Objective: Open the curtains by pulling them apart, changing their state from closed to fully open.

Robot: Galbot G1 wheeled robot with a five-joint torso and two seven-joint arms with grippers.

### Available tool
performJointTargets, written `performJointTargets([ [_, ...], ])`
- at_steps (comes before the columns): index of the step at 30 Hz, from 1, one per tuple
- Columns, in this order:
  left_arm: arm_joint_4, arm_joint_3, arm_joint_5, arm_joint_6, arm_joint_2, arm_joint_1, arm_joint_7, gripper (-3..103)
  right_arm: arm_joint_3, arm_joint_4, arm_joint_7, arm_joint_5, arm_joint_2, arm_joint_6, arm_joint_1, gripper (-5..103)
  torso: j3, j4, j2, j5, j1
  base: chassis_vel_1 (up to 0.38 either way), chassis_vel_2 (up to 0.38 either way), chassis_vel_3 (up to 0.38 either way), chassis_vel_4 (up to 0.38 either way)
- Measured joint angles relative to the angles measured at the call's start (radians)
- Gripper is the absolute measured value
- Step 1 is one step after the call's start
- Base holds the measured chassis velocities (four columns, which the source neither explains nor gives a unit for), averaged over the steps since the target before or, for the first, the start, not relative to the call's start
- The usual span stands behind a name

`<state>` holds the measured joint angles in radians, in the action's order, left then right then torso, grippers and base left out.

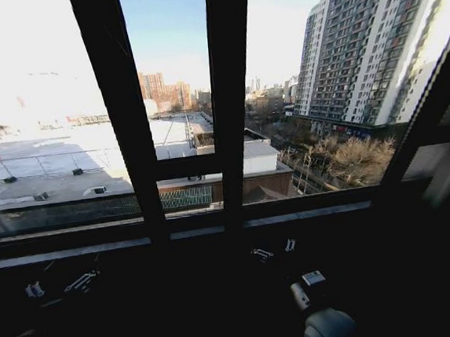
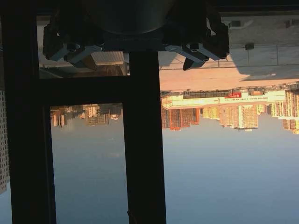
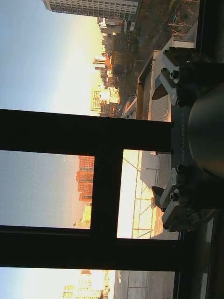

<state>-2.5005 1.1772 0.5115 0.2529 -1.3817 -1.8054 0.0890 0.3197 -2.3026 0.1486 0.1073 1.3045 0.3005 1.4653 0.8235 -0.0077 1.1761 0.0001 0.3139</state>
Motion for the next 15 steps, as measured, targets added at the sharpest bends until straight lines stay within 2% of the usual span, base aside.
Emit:
performJointTargets([
  [8, 0.0, 0.003, 0.0, 0.001, 0.004, 0.0, 0.0, 100, -0.001, 0.004, 0.001, 0.0, 0.002, 0.0, -0.009, 100, 0.0, 0.0001, 0.0, 0.0003, 0.0, 0.0, -0.386, -0.006, 0.396],
  [15, 0.0, -0.001, 0.0, 0.002, 0.0, 0.001, 0.001, 100, -0.001, 0.004, 0.002, 0.0, -0.002, 0.0, -0.009, 100, 0.0, 0.0, 0.0, 0.0002, 0.0, 0.1, -0.354, -0.093, 0.359],
])
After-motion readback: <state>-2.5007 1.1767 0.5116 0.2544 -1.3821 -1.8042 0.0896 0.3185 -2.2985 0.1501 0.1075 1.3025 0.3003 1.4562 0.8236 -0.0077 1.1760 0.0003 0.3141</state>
